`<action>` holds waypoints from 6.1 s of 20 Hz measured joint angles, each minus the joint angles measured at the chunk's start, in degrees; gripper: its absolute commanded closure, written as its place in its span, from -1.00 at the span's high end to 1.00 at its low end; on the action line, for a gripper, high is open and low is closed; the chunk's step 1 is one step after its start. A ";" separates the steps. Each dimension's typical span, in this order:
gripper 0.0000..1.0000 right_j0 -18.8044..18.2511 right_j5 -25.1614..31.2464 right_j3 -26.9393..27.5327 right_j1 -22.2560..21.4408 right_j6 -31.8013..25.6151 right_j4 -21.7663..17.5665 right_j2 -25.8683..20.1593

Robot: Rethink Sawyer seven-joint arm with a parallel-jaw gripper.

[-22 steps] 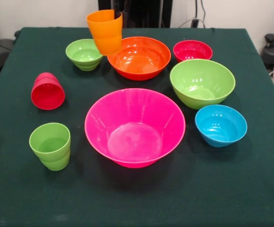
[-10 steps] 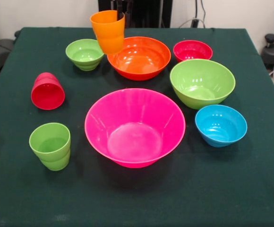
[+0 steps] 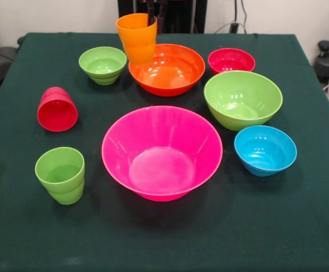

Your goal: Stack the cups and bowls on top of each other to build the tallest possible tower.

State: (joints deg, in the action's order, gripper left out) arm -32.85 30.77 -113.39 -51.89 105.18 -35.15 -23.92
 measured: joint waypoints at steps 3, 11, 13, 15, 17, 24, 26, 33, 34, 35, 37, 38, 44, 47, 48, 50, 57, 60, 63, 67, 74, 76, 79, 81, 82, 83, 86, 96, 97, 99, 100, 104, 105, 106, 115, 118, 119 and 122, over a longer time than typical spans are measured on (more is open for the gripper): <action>-1.00 1.89 0.00 0.00 -0.18 0.00 0.01 0.50; -1.00 6.04 0.00 0.00 -0.16 0.00 1.14 1.50; -1.00 6.77 0.00 0.02 -0.12 0.00 1.69 1.68; -1.00 7.27 0.00 0.17 0.26 0.00 1.95 1.86; -1.00 7.64 0.00 0.41 0.81 0.00 2.01 2.00; -1.00 8.32 0.00 0.95 2.59 0.00 2.00 2.22; -1.00 8.37 -0.01 0.94 2.76 0.00 2.00 2.22; -1.00 8.37 -0.01 0.88 2.68 0.00 2.00 2.22; -1.00 8.37 -0.02 0.56 2.55 0.00 2.00 2.22; -1.00 8.37 -0.02 0.20 2.41 0.00 2.00 2.23; -1.00 8.37 -0.01 -0.55 2.11 0.00 2.00 2.26; -1.00 8.37 -0.01 -1.28 1.77 0.00 2.00 2.32; -1.00 8.37 0.00 -7.30 -1.17 0.00 1.99 3.15; -1.00 8.37 -0.25 -9.41 -2.02 0.00 2.01 3.88; -1.00 8.37 -0.30 -9.62 -2.08 0.00 2.01 4.00; -1.00 8.37 -1.01 -10.88 -2.36 0.00 2.01 4.90; -1.00 8.72 -3.98 -12.14 -2.40 0.00 2.02 6.79; -1.00 9.45 -4.83 -12.14 -2.25 0.00 2.03 7.41; -1.00 10.89 -5.78 -12.14 -1.43 0.00 2.03 8.56; -1.00 12.78 -6.61 -12.12 0.32 0.01 2.05 9.70; -1.00 14.31 -7.71 -11.88 2.71 0.01 2.06 10.50; -1.00 14.70 -7.75 -11.41 3.63 0.01 2.08 10.65; -1.00 14.69 -7.75 -10.99 4.13 0.01 2.27 10.67; -1.00 14.69 -7.75 -10.28 4.36 0.01 2.73 10.67; -1.00 14.68 -7.75 -10.08 4.36 0.01 2.88 10.68; -1.00 14.67 -7.75 -9.79 4.36 0.01 3.09 10.67; -1.00 14.30 -7.75 -8.16 4.38 0.01 4.52 10.64; -1.00 13.64 -7.73 -3.83 4.38 0.01 7.01 11.41; -1.00 13.81 -7.72 -3.53 4.41 0.01 7.19 11.67; -1.00 14.28 -7.73 -2.69 4.71 0.01 7.55 12.24; -1.00 14.71 -7.72 -1.93 5.01 0.01 7.87 12.73; -1.00 16.26 -7.70 0.74 6.79 0.01 9.06 13.66; -1.00 16.70 -7.70 1.55 7.29 0.01 9.49 13.74; -1.00 17.07 -7.69 2.32 7.78 0.01 9.97 13.73; -1.00 18.55 -6.47 7.37 10.72 0.01 14.51 13.73; -1.00 18.56 -5.98 8.15 11.17 0.01 15.46 13.72; -1.00 18.54 -5.66 8.32 11.17 0.01 15.82 13.73; -1.00 18.51 -4.20 8.62 10.90 0.01 16.81 13.73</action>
State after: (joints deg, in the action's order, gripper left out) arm -14.34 26.57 -104.77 -40.99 105.19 -18.34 -10.19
